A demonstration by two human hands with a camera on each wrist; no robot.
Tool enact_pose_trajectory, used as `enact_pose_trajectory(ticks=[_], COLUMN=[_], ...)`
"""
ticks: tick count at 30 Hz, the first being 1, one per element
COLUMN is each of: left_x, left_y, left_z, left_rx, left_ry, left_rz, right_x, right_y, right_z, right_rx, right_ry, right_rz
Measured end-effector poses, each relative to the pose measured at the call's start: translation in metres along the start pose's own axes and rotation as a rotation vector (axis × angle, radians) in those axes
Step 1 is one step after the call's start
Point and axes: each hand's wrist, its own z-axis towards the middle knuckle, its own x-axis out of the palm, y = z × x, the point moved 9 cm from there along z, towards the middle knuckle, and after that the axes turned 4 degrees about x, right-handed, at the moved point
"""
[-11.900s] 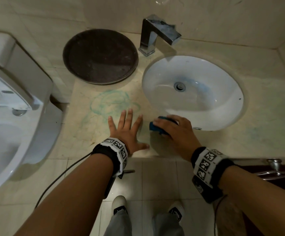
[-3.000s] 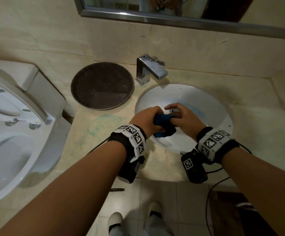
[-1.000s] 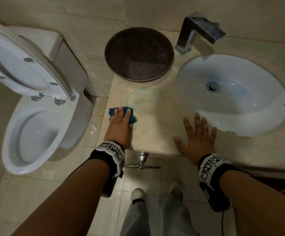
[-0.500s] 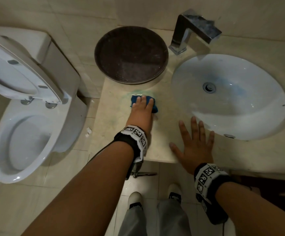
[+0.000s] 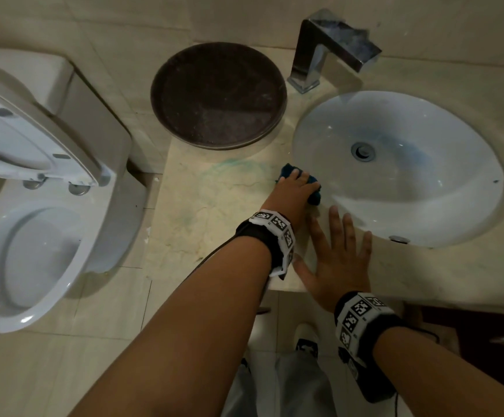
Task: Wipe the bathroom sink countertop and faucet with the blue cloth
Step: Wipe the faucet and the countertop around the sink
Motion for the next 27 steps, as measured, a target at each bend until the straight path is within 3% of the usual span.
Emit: enact_pose_trajectory(ticks=[4, 11, 13, 17, 19, 24, 27], left_x=[-0.015, -0.048, -0.051, -0.032, -0.018, -0.012, -0.013], left_y=[-0.004, 0.047, 0.073, 0.113, 0.125, 0.132, 0.138], left_z=[-0.008, -0.083, -0.104, -0.131, -0.140, -0.144, -0.135], left_rx=[0.014, -0.081, -0.173, -0.300, -0.364, -0.490, -0.490], left_ry=[-0.027, -0.389, -0.359, -0.158, -0.119, -0.344, -0.334], left_rz=[-0.016, -0.291, -0.202, 0.047, 0.020, -0.244, -0.195], right_x=[0.000, -0.001, -0.002, -0.001, -0.001, -0.001, -0.001], right_y=[-0.001, 0.000, 0.001, 0.000, 0.000, 0.000, 0.000], right_z=[0.000, -0.002, -0.002, -0.002, -0.002, -0.001, -0.001], right_rx=[-0.003, -0.010, -0.009, -0.007, -0.008, -0.011, -0.011], right_ry=[-0.013, 0.017, 0.036, 0.064, 0.063, 0.055, 0.043], right_rz=[-0.012, 0.000, 0.003, -0.007, 0.000, 0.001, -0.004])
